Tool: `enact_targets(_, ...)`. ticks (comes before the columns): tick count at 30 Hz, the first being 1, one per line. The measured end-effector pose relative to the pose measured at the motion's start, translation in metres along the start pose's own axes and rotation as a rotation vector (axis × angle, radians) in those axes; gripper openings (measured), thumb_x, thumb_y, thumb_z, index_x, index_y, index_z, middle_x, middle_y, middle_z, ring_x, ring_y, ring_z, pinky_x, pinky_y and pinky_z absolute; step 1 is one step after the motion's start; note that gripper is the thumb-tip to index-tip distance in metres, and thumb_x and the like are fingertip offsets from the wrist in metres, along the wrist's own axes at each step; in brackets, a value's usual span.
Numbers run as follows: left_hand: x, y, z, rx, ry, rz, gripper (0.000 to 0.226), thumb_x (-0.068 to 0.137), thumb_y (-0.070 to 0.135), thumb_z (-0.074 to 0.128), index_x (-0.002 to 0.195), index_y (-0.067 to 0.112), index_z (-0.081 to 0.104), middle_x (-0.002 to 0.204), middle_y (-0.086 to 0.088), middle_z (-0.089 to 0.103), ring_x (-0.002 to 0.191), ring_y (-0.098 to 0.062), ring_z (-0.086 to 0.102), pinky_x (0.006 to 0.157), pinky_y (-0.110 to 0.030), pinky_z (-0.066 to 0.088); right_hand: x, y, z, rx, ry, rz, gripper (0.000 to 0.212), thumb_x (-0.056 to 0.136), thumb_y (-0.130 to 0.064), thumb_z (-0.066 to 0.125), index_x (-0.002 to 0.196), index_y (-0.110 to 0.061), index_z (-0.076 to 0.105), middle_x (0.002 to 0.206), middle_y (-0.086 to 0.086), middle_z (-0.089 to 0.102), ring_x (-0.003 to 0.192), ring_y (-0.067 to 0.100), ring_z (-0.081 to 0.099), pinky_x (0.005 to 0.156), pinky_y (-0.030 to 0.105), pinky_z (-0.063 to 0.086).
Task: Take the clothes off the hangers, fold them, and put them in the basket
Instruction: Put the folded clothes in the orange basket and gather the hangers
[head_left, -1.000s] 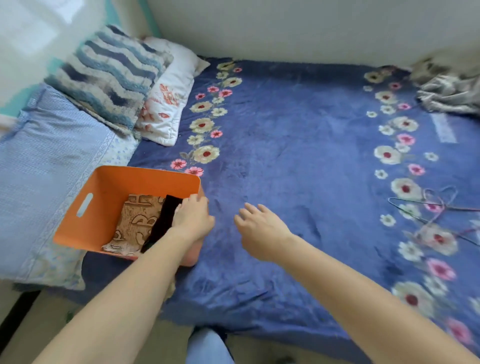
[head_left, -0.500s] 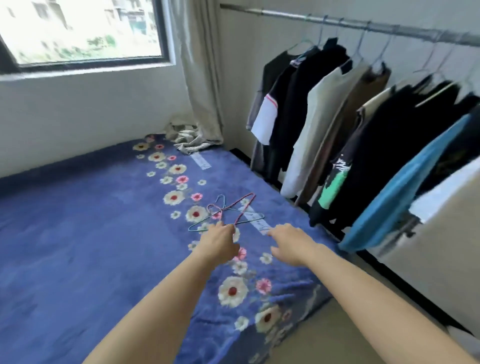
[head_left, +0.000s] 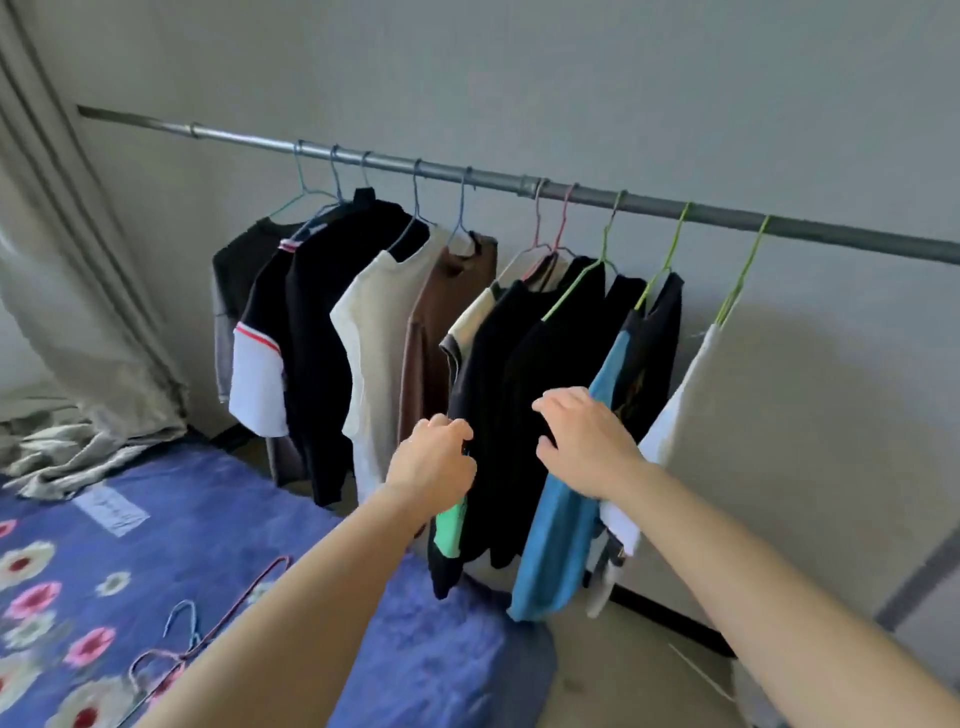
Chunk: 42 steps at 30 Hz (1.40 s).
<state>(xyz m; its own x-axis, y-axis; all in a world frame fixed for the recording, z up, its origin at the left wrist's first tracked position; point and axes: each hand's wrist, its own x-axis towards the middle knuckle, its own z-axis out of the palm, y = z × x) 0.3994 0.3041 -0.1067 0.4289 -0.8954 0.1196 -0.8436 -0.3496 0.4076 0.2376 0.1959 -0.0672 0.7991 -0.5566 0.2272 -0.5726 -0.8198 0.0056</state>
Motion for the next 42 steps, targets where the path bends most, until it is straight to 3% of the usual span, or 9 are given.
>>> enact_targets(9,0.116,0.149,0.017,-0.221,0.193,0.209,0.031,0.094,0.016,0.047,0.12,0.021,0.063,0.122,0.004,0.056,0.106,-0.018,0.055,0.078,-0.03,0.049,0.085,0.194,-0.082,-0.127,0.39,0.142,0.04,0.09,-0.014,0.052,0.128,-0.005,0.055,0.133,0.011,0.053,0.125,0.029,0.041,0.101,0.042,0.034)
enact_targets(17,0.188,0.279,0.066,-0.329,0.02,0.051,0.058,0.093,0.044,0.053,0.143,0.019,0.042,0.135,-0.001,0.052,0.12,-0.02,0.053,0.094,-0.033,0.045,0.127,0.334,-0.12,-0.184,0.509,0.261,0.045,0.095,-0.033,0.048,0.129,-0.005,0.05,0.132,0.016,0.052,0.122,0.036,0.042,0.099,0.048,0.031)
enact_targets(22,0.214,0.301,0.097,-0.397,-0.019,-0.075,0.025,0.102,0.029,0.038,0.107,0.013,0.056,0.088,-0.003,0.06,0.078,-0.023,0.058,0.074,-0.043,0.052,0.134,0.377,-0.1,-0.232,0.457,0.243,0.045,0.091,-0.043,0.051,0.12,-0.008,0.045,0.112,0.012,0.059,0.107,0.034,0.049,0.094,0.045,0.029)
enact_targets(29,0.198,0.3,0.068,-0.433,0.239,0.051,0.026,0.103,0.027,0.042,0.082,0.016,0.052,0.071,0.004,0.055,0.066,-0.016,0.052,0.058,-0.03,0.037,0.144,0.363,-0.092,0.095,0.699,0.154,0.057,0.086,-0.032,0.059,0.133,-0.002,0.045,0.132,0.014,0.051,0.124,0.035,0.042,0.101,0.046,0.03)
enact_targets(32,0.167,0.274,0.047,-0.476,0.245,0.072,0.026,0.103,0.029,0.044,0.081,0.019,0.056,0.068,0.005,0.055,0.058,-0.008,0.048,0.055,-0.023,0.038,0.131,0.33,-0.079,0.334,0.816,-0.022,0.029,0.086,-0.037,0.051,0.091,-0.01,0.061,0.093,0.008,0.061,0.094,0.032,0.055,0.083,0.042,0.041)
enact_targets(34,0.14,0.25,0.04,-0.494,0.201,0.069,0.03,0.102,0.029,0.047,0.073,0.028,0.053,0.063,0.011,0.052,0.055,-0.003,0.044,0.055,-0.019,0.037,0.119,0.305,-0.07,0.429,0.726,-0.125,0.038,0.091,-0.038,0.045,0.057,-0.025,0.038,0.054,-0.008,0.041,0.056,0.021,0.044,0.06,0.032,0.032)
enact_targets(37,0.092,0.211,0.039,-0.551,0.143,0.015,0.024,0.1,0.027,0.051,0.082,0.039,0.061,0.074,0.015,0.062,0.064,-0.007,0.054,0.062,-0.027,0.046,0.104,0.264,-0.06,0.451,0.594,-0.27,0.06,0.096,-0.031,0.053,0.045,-0.028,0.021,0.038,-0.008,0.019,0.038,0.011,0.025,0.045,0.027,0.017)
enact_targets(39,0.056,0.191,0.036,-0.624,0.11,-0.046,0.02,0.098,0.03,0.052,0.112,0.04,0.063,0.092,-0.001,0.071,0.08,-0.028,0.065,0.071,-0.043,0.054,0.096,0.233,-0.051,0.492,0.498,-0.347,0.064,0.098,-0.028,0.054,0.043,-0.026,0.021,0.035,-0.006,0.019,0.035,0.015,0.031,0.043,0.022,0.017)
enact_targets(42,-0.004,0.163,0.022,-0.649,0.128,-0.133,0.023,0.092,0.04,0.054,0.113,0.034,0.061,0.084,-0.031,0.059,0.06,-0.036,0.048,0.054,-0.044,0.041,0.085,0.179,-0.041,0.554,0.375,-0.441,0.063,0.099,-0.031,0.052,0.042,-0.024,0.025,0.034,-0.006,0.024,0.035,0.015,0.035,0.044,0.022,0.019)
